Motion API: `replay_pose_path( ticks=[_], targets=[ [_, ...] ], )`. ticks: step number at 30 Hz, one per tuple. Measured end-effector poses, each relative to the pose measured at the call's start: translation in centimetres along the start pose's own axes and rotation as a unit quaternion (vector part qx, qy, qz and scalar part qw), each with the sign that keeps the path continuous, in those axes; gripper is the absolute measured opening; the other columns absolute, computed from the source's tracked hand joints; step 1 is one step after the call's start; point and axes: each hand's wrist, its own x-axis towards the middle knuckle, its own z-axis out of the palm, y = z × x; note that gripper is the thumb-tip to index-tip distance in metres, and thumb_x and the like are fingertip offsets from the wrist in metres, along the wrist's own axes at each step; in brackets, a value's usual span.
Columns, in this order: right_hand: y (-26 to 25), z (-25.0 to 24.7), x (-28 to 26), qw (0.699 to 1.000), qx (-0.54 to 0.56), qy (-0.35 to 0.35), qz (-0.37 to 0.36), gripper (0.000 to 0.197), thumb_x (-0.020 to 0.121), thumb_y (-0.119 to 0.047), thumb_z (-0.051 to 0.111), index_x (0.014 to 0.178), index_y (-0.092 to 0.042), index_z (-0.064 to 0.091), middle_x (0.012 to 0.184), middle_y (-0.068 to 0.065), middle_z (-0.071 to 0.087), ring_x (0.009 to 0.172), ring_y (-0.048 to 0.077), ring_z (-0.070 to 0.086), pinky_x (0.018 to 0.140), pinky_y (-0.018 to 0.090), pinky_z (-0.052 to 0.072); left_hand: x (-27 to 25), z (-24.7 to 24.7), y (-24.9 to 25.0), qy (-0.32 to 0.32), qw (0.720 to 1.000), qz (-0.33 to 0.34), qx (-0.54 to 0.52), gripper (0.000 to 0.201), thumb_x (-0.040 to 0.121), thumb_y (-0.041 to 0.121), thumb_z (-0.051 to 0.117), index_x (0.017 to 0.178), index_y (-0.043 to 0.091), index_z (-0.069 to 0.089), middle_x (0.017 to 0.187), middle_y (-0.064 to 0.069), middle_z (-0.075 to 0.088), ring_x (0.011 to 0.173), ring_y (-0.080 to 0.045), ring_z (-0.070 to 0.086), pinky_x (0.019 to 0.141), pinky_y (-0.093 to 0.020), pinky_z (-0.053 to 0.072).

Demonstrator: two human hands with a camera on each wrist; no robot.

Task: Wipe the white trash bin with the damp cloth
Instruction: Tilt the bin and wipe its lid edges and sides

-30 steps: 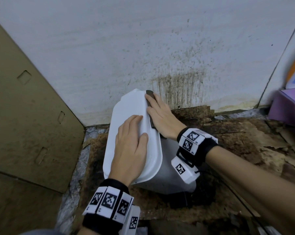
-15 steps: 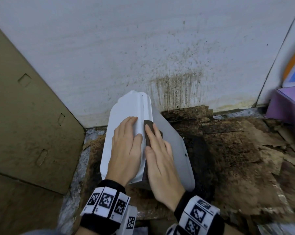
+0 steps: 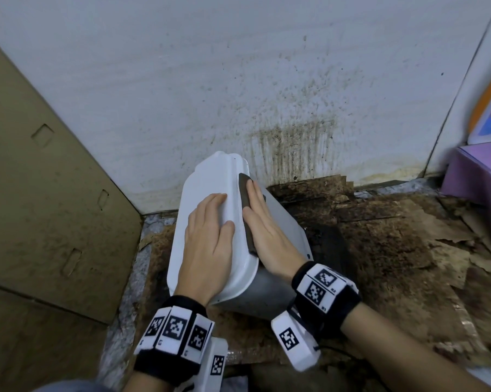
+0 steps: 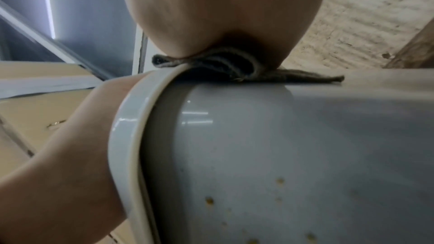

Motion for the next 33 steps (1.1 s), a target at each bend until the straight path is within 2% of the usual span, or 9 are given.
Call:
replay_pose_path(
  ticks=[3,5,13,17,19,22,26,30,33],
  targets=[
    [2.1,0.2,-0.5,0.998,0.040,0.012,0.036,0.055,0.110,-0.041,0.021,0.159,-0.040,-0.004,0.165,-0.028,-0.007,0.149,-0.012,-0.006,0.127,0.030,0.001,0.0,-0.1,0.0,0.003,1.000,0.003,0.002,0.050,0.096,0.029,0.036,0.145,0.023,0.043,0.148,0.008,0.043,0.137,-0.009,0.034,0.117,-0.028,0.022],
    [3.8,0.3,-1.5,0.998,0.014,0.006,0.058,0.053,0.111,-0.042,0.017,0.159,-0.041,-0.006,0.164,-0.028,-0.010,0.149,-0.010,-0.012,0.128,0.035,0.000,0.0,-0.1,-0.2,0.007,1.000,0.005,0.000,0.049,0.096,0.029,0.036,0.145,0.024,0.043,0.147,0.009,0.043,0.137,-0.009,0.034,0.116,-0.027,0.022],
    [9.2,0.0,-4.8,0.997,-0.020,0.050,0.060,0.049,0.112,-0.036,0.017,0.158,-0.041,0.001,0.162,-0.033,-0.006,0.142,-0.023,-0.010,0.117,0.011,-0.004,0.1,0.0,0.3,-0.002,1.000,0.014,0.000,0.049,0.096,0.030,0.036,0.144,0.023,0.043,0.146,0.008,0.043,0.136,-0.010,0.033,0.114,-0.025,0.022],
    [13.4,-0.4,-6.4,0.990,-0.035,0.079,0.112,0.049,0.113,-0.023,0.016,0.159,-0.033,0.002,0.163,-0.025,-0.005,0.148,-0.013,-0.008,0.124,0.020,-0.004,0.1,-0.4,0.0,0.002,1.000,0.013,0.005,0.048,0.096,0.029,0.038,0.143,0.020,0.044,0.144,0.003,0.043,0.134,-0.012,0.035,0.114,-0.031,0.025],
    [15.0,-0.6,-7.3,0.983,-0.034,0.102,0.150,0.050,0.112,-0.020,0.015,0.160,-0.027,0.003,0.165,-0.018,-0.005,0.153,-0.001,-0.007,0.122,0.019,-0.006,0.0,-0.5,0.0,0.003,1.000,0.011,0.006,0.048,0.096,0.029,0.037,0.143,0.019,0.044,0.144,0.003,0.043,0.134,-0.011,0.034,0.115,-0.032,0.025],
    [16.1,-0.5,-7.6,0.974,-0.011,0.135,0.180,0.051,0.112,-0.021,0.017,0.161,-0.027,0.006,0.168,-0.013,-0.003,0.154,0.002,-0.006,0.119,0.017,-0.006,-0.3,-0.5,0.2,-0.002,1.000,0.011,0.007,0.049,0.096,0.029,0.036,0.144,0.020,0.043,0.145,0.003,0.043,0.135,-0.010,0.033,0.115,-0.031,0.025],
    [15.7,0.1,-7.1,0.968,0.012,0.168,0.189,0.052,0.110,-0.015,0.021,0.160,-0.025,0.010,0.169,-0.009,0.005,0.155,0.005,0.001,0.127,0.032,0.000,-0.2,-0.2,0.3,0.004,1.000,0.014,0.010,0.050,0.095,0.028,0.036,0.144,0.019,0.043,0.145,0.004,0.043,0.134,-0.011,0.035,0.113,-0.028,0.024],
    [13.5,1.0,-7.0,0.961,0.031,0.201,0.189,0.053,0.106,-0.023,0.022,0.157,-0.036,0.014,0.167,-0.014,0.011,0.154,0.005,0.005,0.128,0.036,0.003,0.0,0.5,0.8,0.004,1.000,0.022,0.019,0.051,0.095,0.028,0.036,0.145,0.018,0.043,0.145,0.003,0.044,0.133,-0.014,0.036,0.111,-0.026,0.024],
    [9.6,2.1,-6.8,0.966,0.060,0.198,0.154,0.062,0.093,-0.037,0.021,0.155,-0.042,0.018,0.165,-0.020,0.015,0.152,0.000,0.010,0.128,0.035,0.006,0.2,0.6,0.8,0.007,1.000,0.023,0.019,0.051,0.095,0.027,0.036,0.144,0.018,0.043,0.145,0.003,0.044,0.133,-0.013,0.035,0.111,-0.026,0.023]
  ],
)
